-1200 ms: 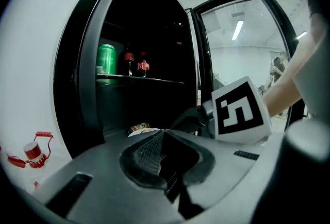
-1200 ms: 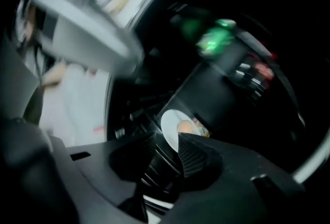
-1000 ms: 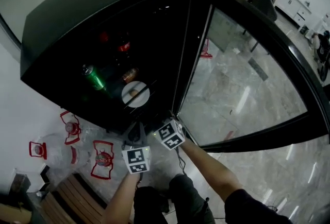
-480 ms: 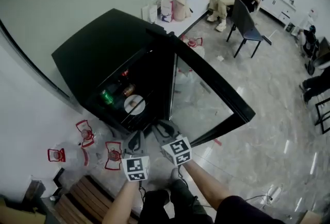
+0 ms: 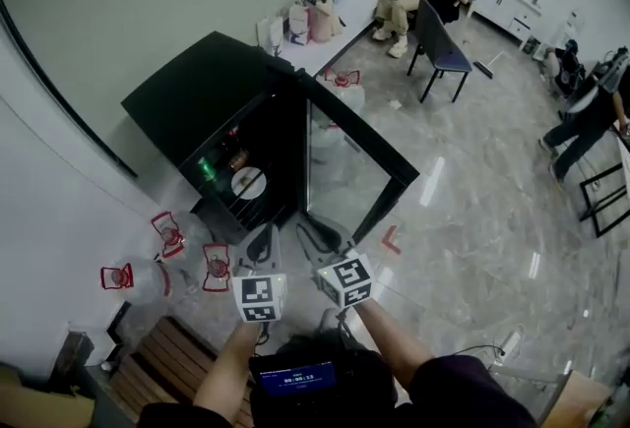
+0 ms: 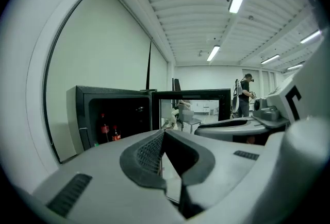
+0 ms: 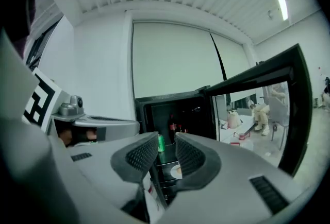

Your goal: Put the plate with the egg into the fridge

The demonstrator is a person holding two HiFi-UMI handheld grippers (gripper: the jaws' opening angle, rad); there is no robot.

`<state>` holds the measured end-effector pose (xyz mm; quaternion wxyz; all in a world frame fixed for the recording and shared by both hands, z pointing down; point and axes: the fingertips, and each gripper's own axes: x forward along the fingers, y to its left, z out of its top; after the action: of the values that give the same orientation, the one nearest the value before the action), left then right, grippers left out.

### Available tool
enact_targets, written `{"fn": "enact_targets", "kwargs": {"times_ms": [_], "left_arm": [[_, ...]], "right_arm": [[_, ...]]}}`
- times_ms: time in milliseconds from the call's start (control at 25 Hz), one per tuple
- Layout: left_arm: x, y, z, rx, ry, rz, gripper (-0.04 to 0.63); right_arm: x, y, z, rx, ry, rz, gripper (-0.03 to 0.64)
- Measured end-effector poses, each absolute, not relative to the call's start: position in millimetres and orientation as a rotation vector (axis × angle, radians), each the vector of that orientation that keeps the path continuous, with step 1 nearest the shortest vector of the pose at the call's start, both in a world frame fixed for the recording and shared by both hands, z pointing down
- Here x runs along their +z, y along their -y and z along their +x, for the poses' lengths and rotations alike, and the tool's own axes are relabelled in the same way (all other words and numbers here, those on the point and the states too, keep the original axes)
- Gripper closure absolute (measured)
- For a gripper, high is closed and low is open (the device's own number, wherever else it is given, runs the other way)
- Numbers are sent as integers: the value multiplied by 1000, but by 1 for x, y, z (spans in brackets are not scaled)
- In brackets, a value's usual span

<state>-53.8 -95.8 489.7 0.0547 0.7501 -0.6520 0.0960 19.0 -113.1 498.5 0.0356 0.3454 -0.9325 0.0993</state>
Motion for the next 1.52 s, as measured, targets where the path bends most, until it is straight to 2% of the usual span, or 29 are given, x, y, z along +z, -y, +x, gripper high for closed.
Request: {"fn": "enact_targets", "kwargs": {"times_ms": [160, 320, 560, 840, 1520], "left_arm": [[474, 96, -35, 282, 1970, 2313, 587], [473, 107, -14, 272, 1942, 2347, 587], [479, 120, 29, 267, 1860, 2382, 586], [479, 124, 58, 299, 1822, 2419, 587], [491, 80, 37, 333, 1941, 2280, 586]], "right_arm": [[493, 107, 62, 261, 2836, 1152, 506], [512, 127, 148, 252, 2708, 1321, 503], [505, 163, 242, 223, 2582, 1502, 436], [495, 201, 230, 148, 2605, 1366, 368], [496, 175, 193, 52, 2658, 1262, 368]]}}
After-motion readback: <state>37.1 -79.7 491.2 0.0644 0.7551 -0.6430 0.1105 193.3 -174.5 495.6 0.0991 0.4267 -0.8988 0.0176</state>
